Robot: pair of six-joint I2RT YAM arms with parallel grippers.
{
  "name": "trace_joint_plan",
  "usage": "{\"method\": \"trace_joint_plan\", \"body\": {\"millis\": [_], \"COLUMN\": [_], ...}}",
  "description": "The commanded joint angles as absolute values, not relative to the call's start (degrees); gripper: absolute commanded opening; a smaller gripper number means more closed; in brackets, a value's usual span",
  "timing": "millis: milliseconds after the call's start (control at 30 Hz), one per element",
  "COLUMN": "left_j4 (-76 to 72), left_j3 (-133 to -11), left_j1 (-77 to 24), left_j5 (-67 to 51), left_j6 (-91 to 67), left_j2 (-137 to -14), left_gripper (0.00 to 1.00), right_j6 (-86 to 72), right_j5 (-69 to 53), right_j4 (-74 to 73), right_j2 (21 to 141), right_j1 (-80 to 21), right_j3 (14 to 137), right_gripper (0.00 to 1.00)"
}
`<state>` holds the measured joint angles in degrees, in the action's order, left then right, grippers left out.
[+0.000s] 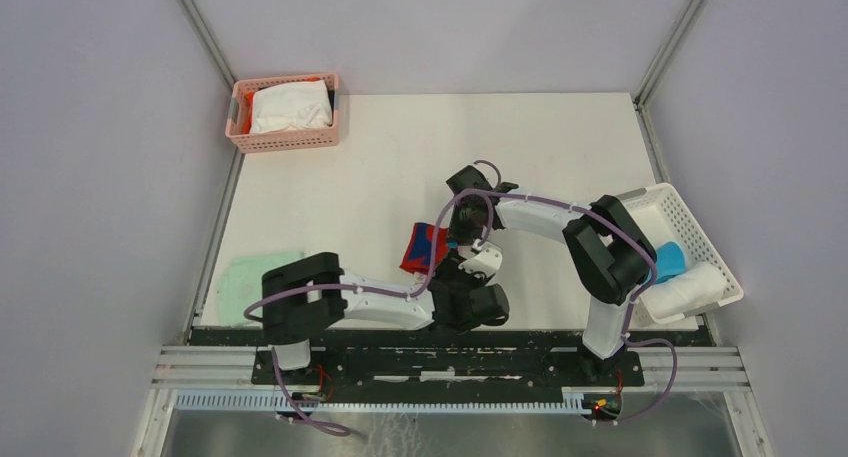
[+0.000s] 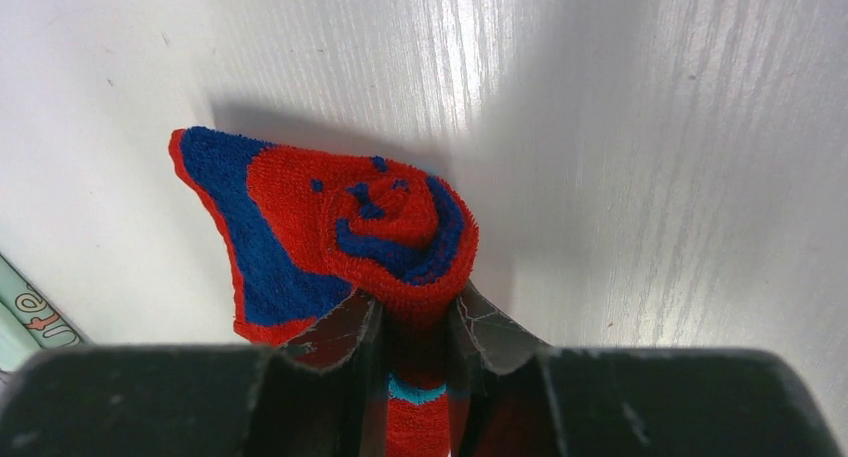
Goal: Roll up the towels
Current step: Roll the towel at the center of the board.
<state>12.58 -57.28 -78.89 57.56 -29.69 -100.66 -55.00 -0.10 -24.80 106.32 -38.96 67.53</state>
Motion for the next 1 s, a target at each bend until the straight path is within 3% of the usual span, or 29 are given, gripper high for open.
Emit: {"method": "trace_joint_plan", "body": {"millis": [0,200,367,500,600,733,967], "left_j4": [11.3,14.5,16.3,14.2,8.8,-0.7,-10.4], "left_j3": [-60.9,-61.9,-61.1,-57.9,-53.2,-44.5,-36.3], "left_j1": [-78.8,-77.8,-77.0,-74.9,-71.4,-62.1,-46.6], "left_j5": [66.5,66.4,64.3,58.9,48.5,26.1,-3.0], "left_j6": [-25.1,-27.9,-30.5,-31.9,-32.1,-35.2,-44.0], "left_j2": [-107.0,-112.0,-112.0,-107.1,-100.1,-90.7,-87.1], "left_gripper": [0.67,0.58,0.35,0.25,0.22,0.20,0.19], "right_j6": [-53.6,-53.6,-53.4,-52.4,-51.1,-52.6,-60.3], "right_j5": [1.4,0.4,-1.0,-3.8,-7.0,-9.6,-15.4], "right_j4": [-28.2,-27.4,-25.5,-22.4,-18.8,-10.7,9.3], "right_j2": [105.3,105.1,104.2,102.3,100.1,96.4,96.4], "right_j1": [-39.1,-39.1,-38.9,-38.1,-36.8,-35.6,-33.4], "right_j3": [68.5,68.0,67.3,66.0,64.0,58.9,48.9], "right_gripper": [0.23,0.23,0.24,0.29,0.38,0.50,0.71]}}
